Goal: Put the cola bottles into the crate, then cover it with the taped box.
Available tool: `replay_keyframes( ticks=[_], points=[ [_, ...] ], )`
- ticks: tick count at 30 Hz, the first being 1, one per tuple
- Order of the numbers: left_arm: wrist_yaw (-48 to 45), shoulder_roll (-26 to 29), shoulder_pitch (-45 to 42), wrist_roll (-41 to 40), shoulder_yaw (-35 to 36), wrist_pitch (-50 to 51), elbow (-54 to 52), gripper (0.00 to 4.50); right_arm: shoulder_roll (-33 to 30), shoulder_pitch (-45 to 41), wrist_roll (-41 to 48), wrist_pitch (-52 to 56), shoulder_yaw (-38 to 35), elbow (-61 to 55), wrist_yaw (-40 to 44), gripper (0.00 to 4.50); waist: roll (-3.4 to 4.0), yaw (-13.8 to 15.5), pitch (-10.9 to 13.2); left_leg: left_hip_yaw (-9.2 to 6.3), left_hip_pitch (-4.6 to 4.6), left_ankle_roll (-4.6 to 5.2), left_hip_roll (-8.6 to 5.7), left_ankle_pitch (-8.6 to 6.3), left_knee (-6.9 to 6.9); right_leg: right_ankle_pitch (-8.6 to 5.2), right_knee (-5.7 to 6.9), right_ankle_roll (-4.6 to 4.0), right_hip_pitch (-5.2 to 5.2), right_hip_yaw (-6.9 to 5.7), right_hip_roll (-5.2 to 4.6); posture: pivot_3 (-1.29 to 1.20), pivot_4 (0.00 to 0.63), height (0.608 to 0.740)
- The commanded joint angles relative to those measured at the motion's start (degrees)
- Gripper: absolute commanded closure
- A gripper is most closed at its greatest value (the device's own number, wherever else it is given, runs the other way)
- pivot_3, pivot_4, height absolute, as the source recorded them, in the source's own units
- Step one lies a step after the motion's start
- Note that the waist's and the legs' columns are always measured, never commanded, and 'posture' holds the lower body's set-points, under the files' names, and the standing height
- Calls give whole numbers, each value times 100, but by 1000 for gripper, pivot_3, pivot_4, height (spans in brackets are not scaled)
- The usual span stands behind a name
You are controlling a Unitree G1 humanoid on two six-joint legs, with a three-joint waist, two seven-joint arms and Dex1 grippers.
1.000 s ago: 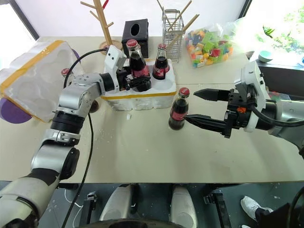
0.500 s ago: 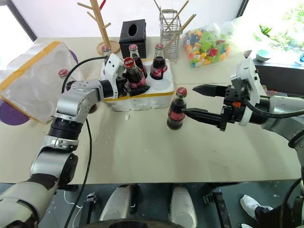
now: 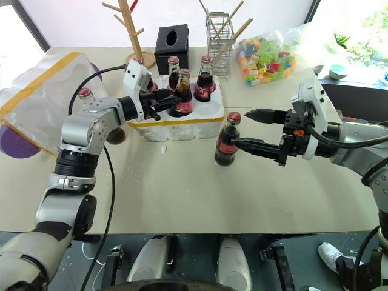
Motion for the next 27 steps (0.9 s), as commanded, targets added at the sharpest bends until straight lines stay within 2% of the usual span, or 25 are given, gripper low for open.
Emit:
replay_keyframes(
  ticks=[1,3,7,12,16,18,21,27],
  points=[
    [-66,213,27,-56,105,-13,-409,2321,-3,-62,95,-53,-237,-140,-3,0,0,-6,0,0,0,0,0,0,0,0,0,0,0,0,0,0,150,740],
    [-122,372,157,-198,230,124,-723,2321,-23,-27,96,-38,-259,-149,1,0,0,-16,0,0,0,0,0,0,-3,0,0,0,-1,0,0,0,150,740],
    [-323,941,731,-1040,936,862,-2011,2321,-119,14,87,-7,-322,-107,95,0,1,-70,1,0,3,0,3,0,-15,0,1,1,-5,2,2,0,150,740],
    [-499,1725,1736,-2309,2081,1736,-3522,2321,-137,-30,-2,-23,-264,34,204,0,1,-146,1,0,3,0,5,0,-18,-1,1,1,-6,2,2,0,150,740],
    [-369,2313,2606,-2894,3138,2206,-4130,2321,-91,-64,-56,-67,-175,107,317,0,0,-153,2,2,10,0,5,0,-15,-12,0,-21,-4,6,3,0,150,740],
    [-187,2497,3005,-3015,3603,2339,-4246,2321,-56,-108,-118,-102,-97,160,374,0,0,-153,2,5,14,-1,5,0,-15,-13,3,-23,-4,11,3,0,150,740],
    [347,2567,3641,-2650,4026,2333,-4263,2321,-30,-175,-156,-106,-1,236,491,0,0,-139,2,7,19,-1,4,0,-15,-13,1,-27,0,14,3,0,150,740],
    [862,2330,4455,-1937,3945,1560,-3807,2321,-76,-302,-251,-136,129,236,737,0,-4,-132,2,13,22,-2,5,-1,-17,-13,-2,-29,0,21,3,0,150,740]
  ],
)
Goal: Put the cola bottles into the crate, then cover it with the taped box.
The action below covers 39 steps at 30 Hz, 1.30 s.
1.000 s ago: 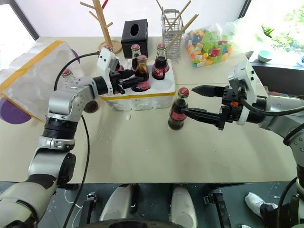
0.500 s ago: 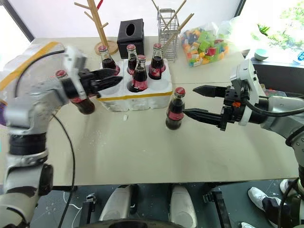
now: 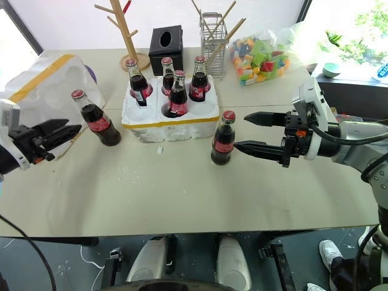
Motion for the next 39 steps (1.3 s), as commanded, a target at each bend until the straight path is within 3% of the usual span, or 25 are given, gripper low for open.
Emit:
replay_keyframes(
  ticks=[1,9,16,19,22,30,39],
  points=[
    [128,-63,119,359,-42,-623,202,2321,-38,-203,-102,-155,8,-40,89,0,-1,2,0,0,0,0,0,0,0,0,0,0,0,0,0,0,150,740],
    [-84,-231,-466,909,-1170,-1738,1346,2321,33,-342,-84,-33,9,-62,34,0,-1,8,-3,8,-2,-1,-1,-1,-4,2,-2,-4,-5,6,-1,0,150,740],
    [-381,-250,-938,1048,-1613,-2263,2027,2321,48,-325,-41,18,-17,-146,-79,0,-4,-8,-1,15,-3,-1,0,-1,-6,3,-3,-3,-8,12,0,0,150,740],
    [-520,-195,-951,985,-1616,-2281,2004,1509,47,-314,-9,29,-69,-162,-164,0,-4,-8,-1,16,-3,-1,0,-1,-6,3,-4,-3,-9,12,-1,0,150,740],
    [-591,-139,-871,954,-1539,-2254,1892,26,35,-279,24,29,-106,-176,-212,0,-4,-9,-1,17,-3,-1,0,-1,-7,3,-4,-3,-9,12,-1,0,150,740],
    [-578,-55,-712,980,-1424,-2276,1856,26,77,-340,65,28,-37,-171,-346,0,-4,-2,-1,16,-3,-1,1,-1,-7,3,-4,-3,-10,12,-1,0,150,740],
    [-721,-182,-1513,1440,-2052,-2836,2921,26,63,-504,76,48,88,-125,-209,0,-4,-6,-1,18,-4,-1,0,-1,-7,3,-4,-2,-10,12,-1,0,150,740]
  ],
)
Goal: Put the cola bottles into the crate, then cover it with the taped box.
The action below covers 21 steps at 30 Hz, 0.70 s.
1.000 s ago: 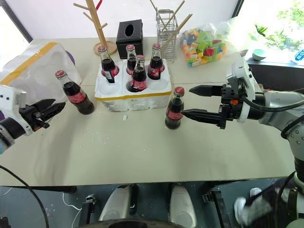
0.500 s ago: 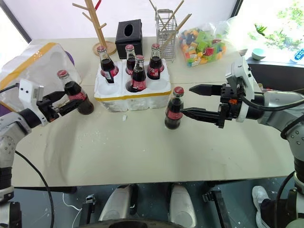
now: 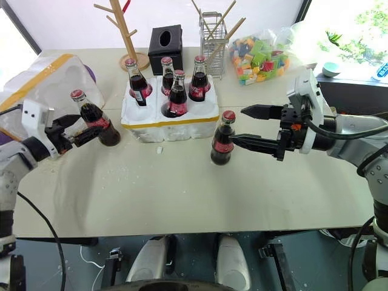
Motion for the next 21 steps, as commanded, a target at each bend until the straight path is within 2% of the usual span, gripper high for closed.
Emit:
replay_keyframes(
  ticks=[1,4,9,12,14,18,21],
  points=[
    [-134,-72,-497,256,-294,-422,513,26,-74,-145,146,17,-88,-150,173,0,0,-1,0,1,0,0,0,0,0,0,0,0,0,0,0,0,150,740],
    [-261,-178,-875,426,-542,-677,1042,26,-133,-143,186,45,-118,-241,263,0,-1,8,0,-2,0,1,-1,0,1,1,2,1,0,-1,2,0,150,740],
    [-377,-215,-1035,610,-684,-974,1529,26,-238,-62,438,168,-329,-486,335,0,-1,-30,0,3,-1,2,0,0,-4,11,0,21,-3,3,3,0,150,740],
    [-506,-136,-933,556,-611,-948,1469,819,-270,7,502,186,-403,-608,356,0,-2,-8,0,1,0,2,3,0,-8,12,3,22,-5,2,6,0,150,740],
    [-592,-36,-828,489,-518,-837,1320,1724,-282,34,525,179,-426,-649,356,0,-5,-10,2,2,-1,2,3,0,-7,12,1,21,-5,2,5,0,150,740],
    [-1070,312,-557,-80,-214,-278,624,1704,-301,90,618,181,-485,-725,338,0,-9,-49,5,7,-3,2,4,0,-7,2,-2,4,-8,7,3,0,150,740],
    [-1753,724,-543,-1018,103,581,-10,1704,-302,156,635,173,-504,-756,316,0,-22,-21,13,5,-12,1,7,0,-9,1,2,3,-20,7,5,0,150,740]
  ],
)
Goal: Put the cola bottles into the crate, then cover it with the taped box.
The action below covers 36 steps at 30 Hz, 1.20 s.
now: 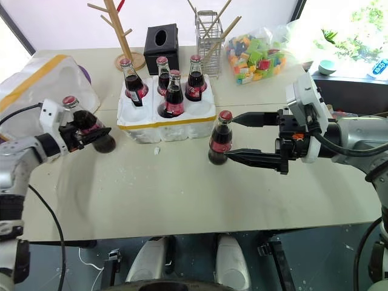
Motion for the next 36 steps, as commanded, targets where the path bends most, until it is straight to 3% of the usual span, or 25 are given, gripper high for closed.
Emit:
replay_keyframes(
  ticks=[1,6,10,15,19,27,36],
  points=[
    [-754,528,-288,-1146,652,782,-870,1704,-86,34,154,-21,-239,-180,-15,0,-12,24,7,-1,-8,0,1,0,1,0,2,-1,-9,0,1,0,150,740],
    [-927,682,-1259,-1427,572,1062,-450,1704,-119,130,260,25,-304,-194,-23,0,-14,62,8,-6,-28,-1,-4,1,18,0,-1,-1,-12,-4,-1,0,150,740],
    [-897,104,-3025,-561,-318,308,901,1704,-65,229,198,-69,-334,-273,-172,0,-21,179,10,-14,-28,0,-8,2,34,4,6,4,-4,-5,7,0,150,740],
    [-1239,-562,-3843,155,-926,-523,2288,1704,12,377,266,-68,-427,-367,-430,0,-20,153,9,-1,-22,1,-12,1,31,17,-4,30,5,7,3,0,150,740],
    [-1534,-839,-4046,599,-1268,-1014,2847,1704,27,574,331,-80,-555,-474,-609,0,-27,129,15,-2,-34,3,-9,2,21,19,4,35,-18,7,9,0,150,740],
    [-1780,-864,-3811,895,-1384,-1170,2760,1704,83,862,346,-141,-706,-533,-810,0,-29,147,17,-3,-42,3,-8,2,28,18,21,34,-30,8,7,0,150,740],
    [-1032,-1458,-3265,1633,-1646,-1817,3019,1704,96,835,81,-302,-503,-382,-752,0,-24,172,11,-3,-43,3,-9,2,38,19,27,35,-27,10,6,0,150,740]
  ],
)
